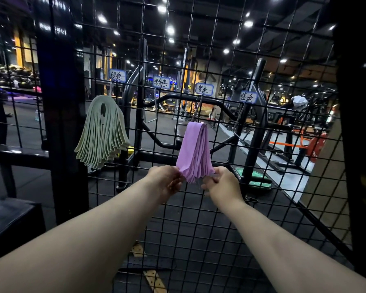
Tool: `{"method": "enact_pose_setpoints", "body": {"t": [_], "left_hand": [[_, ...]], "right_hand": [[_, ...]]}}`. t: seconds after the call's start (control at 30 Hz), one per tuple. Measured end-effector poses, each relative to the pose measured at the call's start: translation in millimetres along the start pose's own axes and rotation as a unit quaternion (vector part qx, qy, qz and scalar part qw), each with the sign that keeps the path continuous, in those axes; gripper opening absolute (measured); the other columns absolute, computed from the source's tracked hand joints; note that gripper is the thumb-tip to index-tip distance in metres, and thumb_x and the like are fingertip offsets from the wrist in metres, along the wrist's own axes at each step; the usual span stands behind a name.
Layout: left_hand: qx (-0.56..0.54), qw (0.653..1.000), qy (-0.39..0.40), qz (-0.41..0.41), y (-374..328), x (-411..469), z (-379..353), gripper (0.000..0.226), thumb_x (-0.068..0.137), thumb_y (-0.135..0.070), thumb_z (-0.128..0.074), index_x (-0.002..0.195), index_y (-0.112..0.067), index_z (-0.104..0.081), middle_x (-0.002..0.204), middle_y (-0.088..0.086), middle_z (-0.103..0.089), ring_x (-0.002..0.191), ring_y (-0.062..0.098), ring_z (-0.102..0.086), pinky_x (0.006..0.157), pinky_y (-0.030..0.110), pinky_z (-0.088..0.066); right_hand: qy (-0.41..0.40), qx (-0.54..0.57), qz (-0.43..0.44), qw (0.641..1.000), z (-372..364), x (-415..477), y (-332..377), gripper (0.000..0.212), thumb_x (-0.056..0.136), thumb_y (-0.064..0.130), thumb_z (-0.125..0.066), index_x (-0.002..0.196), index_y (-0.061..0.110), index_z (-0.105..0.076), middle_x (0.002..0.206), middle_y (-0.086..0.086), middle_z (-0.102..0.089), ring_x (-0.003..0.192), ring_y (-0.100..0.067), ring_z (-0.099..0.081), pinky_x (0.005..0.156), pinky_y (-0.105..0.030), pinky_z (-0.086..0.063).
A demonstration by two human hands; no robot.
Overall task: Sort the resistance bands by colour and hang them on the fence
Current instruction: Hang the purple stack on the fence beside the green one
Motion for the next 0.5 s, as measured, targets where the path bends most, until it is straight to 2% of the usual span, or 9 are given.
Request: {"method": "enact_pose_setpoints", "body": {"t": [0.1,0.23,0.3,0.37,0.43,0.47,0.5], "left_hand": [[0.000,1.000,-0.007,-0.001,1,1,1,0.009,0.095,-0.002,-0.054,0.089,-0.002,-0.062,0.066,0.012,-0.058,0.051,0.014,-0.049,0.042,0.019,-0.042],[-0.004,1.000,-0.003,0.000,0,-1,0,0.014,0.093,0.002,-0.051,0.085,-0.004,-0.060,0.061,0.009,-0.056,0.052,0.015,-0.050,0.043,0.020,-0.040],[0.000,1.000,0.013,-0.001,0,-1,-1,0.022,0.088,0.006,-0.043,0.077,-0.008,-0.055,0.051,0.005,-0.047,0.048,0.015,-0.042,0.046,0.021,-0.035],[0.005,1.000,0.024,-0.002,-1,-6,-2,0.021,0.082,0.001,-0.039,0.069,-0.013,-0.049,0.048,0.001,-0.039,0.044,0.014,-0.034,0.048,0.021,-0.029],[0.062,0.997,-0.007,-0.035,-4,-11,-2,0.010,0.071,-0.012,-0.051,0.078,-0.011,-0.058,0.066,0.005,-0.054,0.052,0.017,-0.044,0.050,0.021,-0.038],[0.110,0.990,-0.048,-0.080,-6,-11,2,0.032,0.062,-0.018,-0.054,0.093,-0.012,-0.062,0.087,0.007,-0.060,0.065,0.019,-0.053,0.057,0.025,-0.048],[0.163,0.973,-0.091,-0.135,-8,-11,6,0.050,0.057,-0.022,-0.056,0.107,-0.017,-0.060,0.106,0.006,-0.057,0.083,0.022,-0.058,0.071,0.033,-0.055]], "right_hand": [[0.006,0.033,-0.002,0.999,-1,0,1,0.013,0.095,0.015,-0.062,0.091,0.027,-0.056,0.091,0.000,-0.070,0.072,-0.012,-0.073,0.073,-0.048,-0.061],[0.011,0.023,0.000,1.000,-2,-2,0,0.013,0.093,0.015,-0.062,0.094,0.027,-0.058,0.088,0.002,-0.072,0.074,-0.012,-0.072,0.074,-0.045,-0.061],[0.008,-0.003,-0.005,1.000,0,-4,1,0.016,0.089,0.014,-0.059,0.098,0.028,-0.058,0.085,0.002,-0.070,0.075,-0.015,-0.069,0.070,-0.038,-0.060],[0.004,-0.034,-0.007,0.999,3,-8,3,0.024,0.087,0.019,-0.058,0.110,0.026,-0.056,0.092,0.003,-0.067,0.078,-0.015,-0.063,0.066,-0.031,-0.053],[-0.011,-0.057,0.014,0.998,5,-12,5,0.036,0.087,0.029,-0.058,0.122,0.026,-0.050,0.112,0.004,-0.058,0.090,-0.014,-0.059,0.077,-0.035,-0.052],[-0.021,-0.071,0.036,0.997,5,-13,7,0.041,0.088,0.035,-0.058,0.127,0.026,-0.047,0.121,0.003,-0.050,0.097,-0.014,-0.057,0.083,-0.037,-0.051],[-0.030,-0.086,0.063,0.994,5,-15,9,0.046,0.089,0.042,-0.058,0.130,0.026,-0.046,0.126,0.003,-0.044,0.102,-0.014,-0.055,0.087,-0.038,-0.050]]}}
Point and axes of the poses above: each hand's wrist, its own x-axis towards the middle knuckle, its own z-axis out of the back of the hand, y = z × x, the point moved 4 cm from there along x, towards the middle knuckle
